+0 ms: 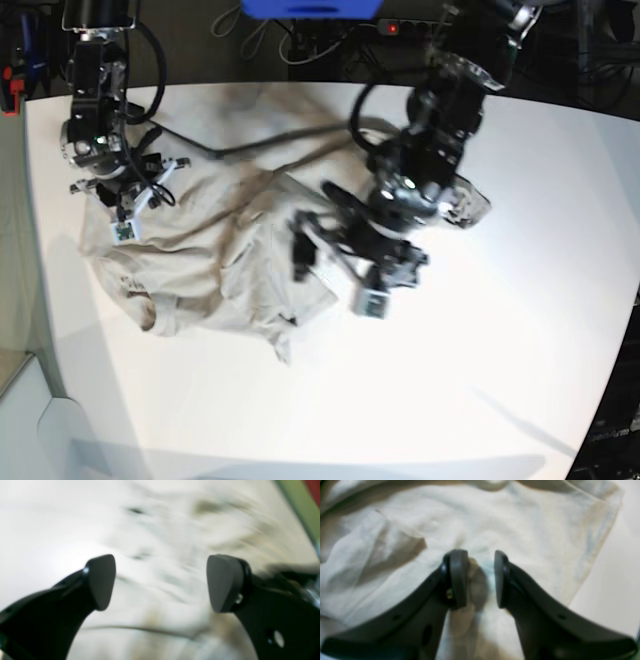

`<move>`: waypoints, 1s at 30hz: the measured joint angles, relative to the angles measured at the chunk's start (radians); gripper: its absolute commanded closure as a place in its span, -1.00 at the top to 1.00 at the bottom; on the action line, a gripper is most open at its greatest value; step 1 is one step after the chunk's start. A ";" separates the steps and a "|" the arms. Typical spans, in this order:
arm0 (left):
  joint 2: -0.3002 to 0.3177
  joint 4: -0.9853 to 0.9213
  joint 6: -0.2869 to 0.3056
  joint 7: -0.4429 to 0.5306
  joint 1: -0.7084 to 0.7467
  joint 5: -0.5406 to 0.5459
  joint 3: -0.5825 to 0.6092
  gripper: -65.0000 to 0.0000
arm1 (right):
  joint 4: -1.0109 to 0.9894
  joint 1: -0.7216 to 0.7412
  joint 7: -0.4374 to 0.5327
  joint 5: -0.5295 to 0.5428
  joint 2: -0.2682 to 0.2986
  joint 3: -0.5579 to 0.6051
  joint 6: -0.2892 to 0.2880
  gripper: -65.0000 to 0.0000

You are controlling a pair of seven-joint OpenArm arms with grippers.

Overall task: Layout the t-shirt on the table in an organized manner, then fold the t-shirt properly
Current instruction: 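Grasp the shirt fabric with the left gripper near its middle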

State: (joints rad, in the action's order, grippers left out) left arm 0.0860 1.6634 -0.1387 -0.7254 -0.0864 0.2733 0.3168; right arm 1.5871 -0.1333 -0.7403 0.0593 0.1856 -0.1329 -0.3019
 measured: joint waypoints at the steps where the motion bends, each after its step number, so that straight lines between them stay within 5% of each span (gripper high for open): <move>1: -0.007 -0.031 -0.010 -0.003 0.000 -0.010 -0.039 0.70 | 0.000 0.000 0.000 0.000 0.000 0.000 0.000 -0.40; 11: -0.107 -0.295 -0.010 -0.009 -0.080 -0.001 -0.095 0.70 | 0.000 0.000 0.001 0.000 -0.003 0.003 0.000 -0.40; 23: -0.114 -0.388 -0.011 -0.008 -0.091 -0.008 -0.098 0.68 | 0.000 0.000 0.000 0.000 0.000 0.001 0.000 -0.40; 26: -0.116 -0.442 -0.008 0.032 -0.107 -0.016 -0.098 0.39 | 0.000 0.000 0.001 -0.001 0.000 0.001 0.000 -0.40; 30: -0.116 -0.483 -0.007 0.057 -0.119 -0.012 -0.106 -0.37 | 0.000 0.000 0.000 -0.001 0.000 0.001 0.000 -0.40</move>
State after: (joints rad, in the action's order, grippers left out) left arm -0.0299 1.1805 -0.1459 -0.6685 -0.2058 0.2611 0.2111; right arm 1.5871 -0.1337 -0.7403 0.0586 0.1852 -0.1318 -0.3019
